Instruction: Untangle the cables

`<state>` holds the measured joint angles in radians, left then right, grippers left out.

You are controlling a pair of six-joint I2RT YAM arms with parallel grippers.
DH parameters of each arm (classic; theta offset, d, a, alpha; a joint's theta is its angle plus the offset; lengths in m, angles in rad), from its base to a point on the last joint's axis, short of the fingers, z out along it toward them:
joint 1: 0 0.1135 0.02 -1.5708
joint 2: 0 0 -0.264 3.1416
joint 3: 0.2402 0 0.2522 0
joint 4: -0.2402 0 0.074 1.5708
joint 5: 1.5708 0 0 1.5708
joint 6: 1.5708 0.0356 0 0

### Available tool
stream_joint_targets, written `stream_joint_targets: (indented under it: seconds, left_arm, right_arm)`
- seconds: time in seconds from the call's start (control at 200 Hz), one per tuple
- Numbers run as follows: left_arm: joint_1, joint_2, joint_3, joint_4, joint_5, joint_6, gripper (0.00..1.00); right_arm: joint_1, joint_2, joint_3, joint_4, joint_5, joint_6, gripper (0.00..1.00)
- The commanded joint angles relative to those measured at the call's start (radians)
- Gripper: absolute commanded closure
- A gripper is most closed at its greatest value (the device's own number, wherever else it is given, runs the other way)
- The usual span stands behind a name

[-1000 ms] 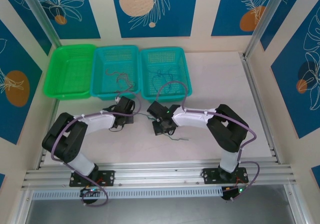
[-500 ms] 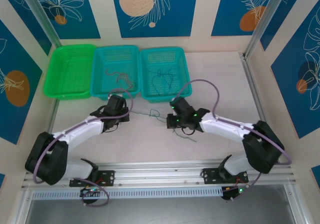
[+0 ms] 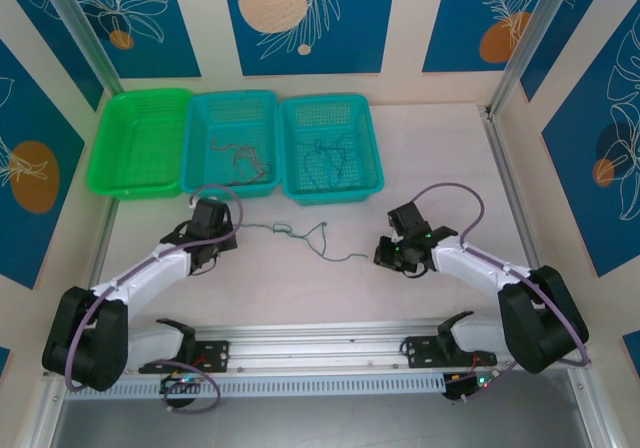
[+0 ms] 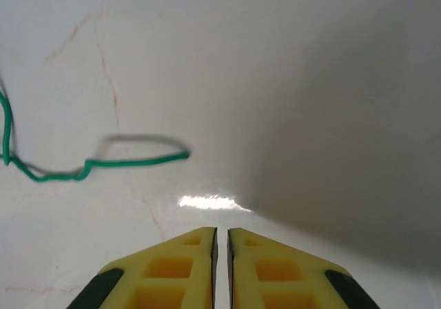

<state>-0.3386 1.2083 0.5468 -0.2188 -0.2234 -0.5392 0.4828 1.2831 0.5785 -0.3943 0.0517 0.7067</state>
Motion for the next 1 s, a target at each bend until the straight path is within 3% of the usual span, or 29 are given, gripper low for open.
stream_joint_targets:
  seconds: [0.0, 0.105, 0.26, 0.665, 0.745, 0.915, 0.995]
  left_arm:
    - [-0.006, 0.021, -0.01, 0.047, 0.059, 0.006, 1.0]
    - [-0.007, 0.022, -0.025, 0.072, 0.098, 0.037, 1.0]
    - [-0.01, -0.002, -0.037, 0.084, 0.13, 0.058, 1.0]
    - [-0.011, -0.038, -0.049, 0.085, 0.14, 0.057, 1.0]
    - [-0.011, -0.042, -0.054, 0.087, 0.141, 0.056, 1.0]
    - [-0.011, -0.065, -0.058, 0.074, 0.119, 0.064, 1.0]
    - [-0.011, -0.083, -0.062, 0.057, 0.084, 0.063, 1.0]
  right_arm:
    - [0.039, 0.01, 0.053, -0.014, -0.058, -0.006, 0.81]
    - [0.09, -0.001, 0.121, -0.04, 0.013, 0.004, 0.68]
    - [0.157, 0.025, 0.208, -0.013, 0.144, 0.025, 0.59]
    - [0.28, 0.447, 0.451, 0.046, 0.279, -0.009, 0.56]
    - [0.289, 0.497, 0.46, 0.066, 0.286, -0.009, 0.61]
    - [0.29, 0.508, 0.435, 0.075, 0.367, 0.003, 0.94]
    - [0.287, 0.465, 0.386, 0.099, 0.412, 0.008, 1.0]
